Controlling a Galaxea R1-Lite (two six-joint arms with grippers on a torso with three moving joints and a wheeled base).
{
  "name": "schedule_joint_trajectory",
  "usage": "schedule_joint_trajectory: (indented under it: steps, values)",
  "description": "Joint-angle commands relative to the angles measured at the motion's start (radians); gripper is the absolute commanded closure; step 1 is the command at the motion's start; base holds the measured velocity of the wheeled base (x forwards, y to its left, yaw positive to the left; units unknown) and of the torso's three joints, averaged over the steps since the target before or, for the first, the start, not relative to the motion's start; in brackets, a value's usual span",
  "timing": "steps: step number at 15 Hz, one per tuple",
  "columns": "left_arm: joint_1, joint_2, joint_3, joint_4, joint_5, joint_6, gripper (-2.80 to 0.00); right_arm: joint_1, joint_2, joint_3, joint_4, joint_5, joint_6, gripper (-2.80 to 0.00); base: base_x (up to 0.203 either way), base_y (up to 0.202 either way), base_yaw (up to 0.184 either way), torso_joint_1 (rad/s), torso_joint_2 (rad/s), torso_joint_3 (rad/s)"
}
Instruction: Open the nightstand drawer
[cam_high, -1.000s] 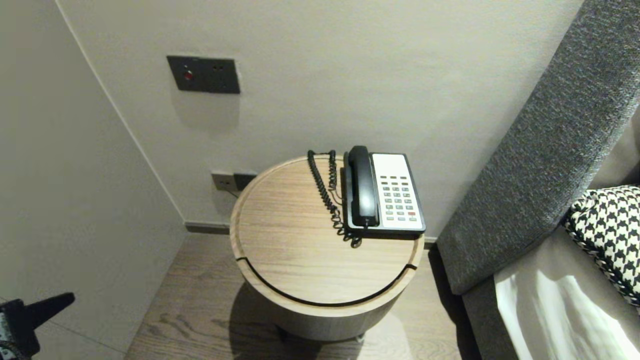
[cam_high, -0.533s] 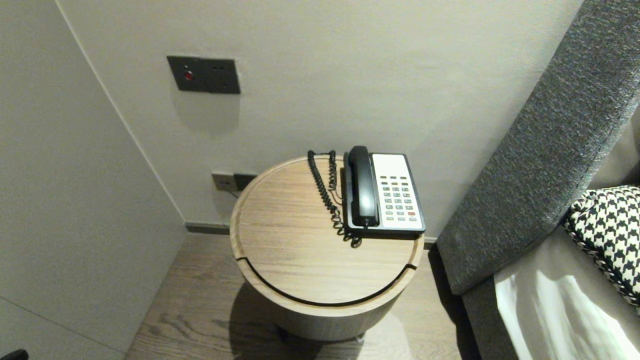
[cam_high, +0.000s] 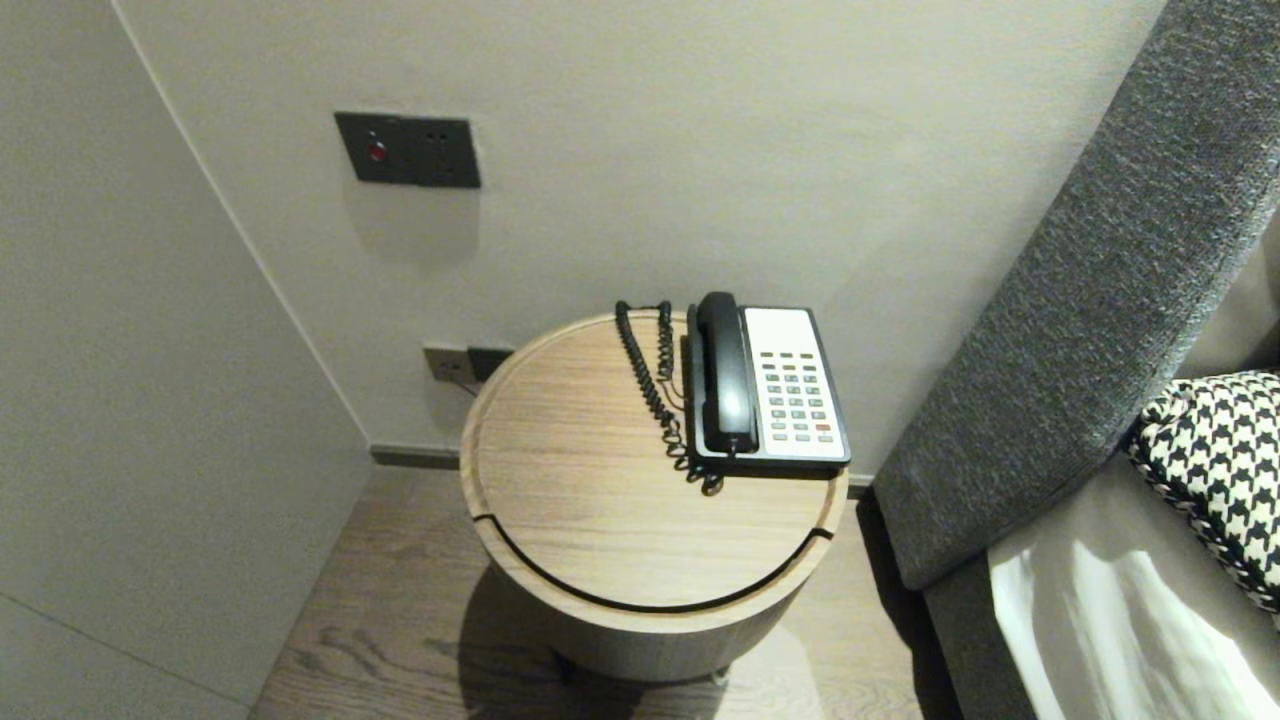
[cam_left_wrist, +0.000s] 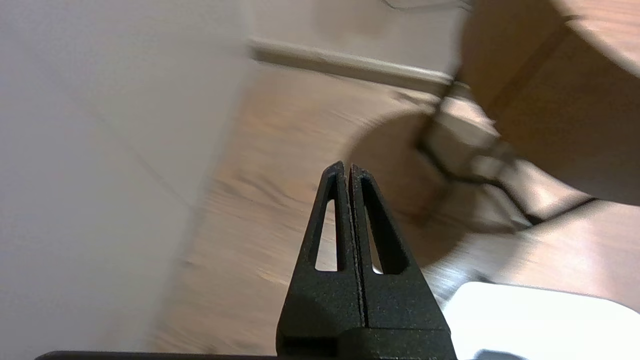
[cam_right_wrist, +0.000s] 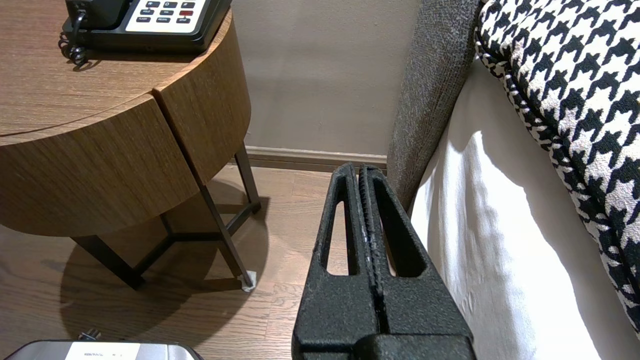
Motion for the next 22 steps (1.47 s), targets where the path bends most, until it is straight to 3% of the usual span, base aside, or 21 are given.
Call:
schedule_joint_trajectory:
  steps: [1,5,7,11,22]
  values:
    - [-0.004,-0.107,0.036,-0.031,0.039,0.018,0.0,0.0,0.001,0.012,0.0,0.0,-0.001,0.0,0.0,0.0,0.0,0.0,0.0,0.0]
    - [-0.005,-0.15,0.069,-0.136,0.036,0.021,0.0,0.0,0.001,0.012,0.0,0.0,0.0,0.0,0.0,0.0,0.0,0.0,0.0,0.0]
    - [-0.005,-0.149,0.124,-0.3,0.003,0.044,0.0,0.0,0.0,0.012,0.0,0.0,-0.001,0.0,0.0,0.0,0.0,0.0,0.0,0.0]
    - [-0.005,-0.15,0.134,-0.236,-0.029,0.061,0.0,0.0,0.0,0.012,0.0,0.0,0.0,0.0,0.0,0.0,0.0,0.0,0.0,0.0]
    - [-0.008,-0.142,0.133,-0.232,-0.035,0.045,0.0,0.0,0.0,0.012,0.0,0.0,0.0,0.0,0.0,0.0,0.0,0.0,0.0,0.0]
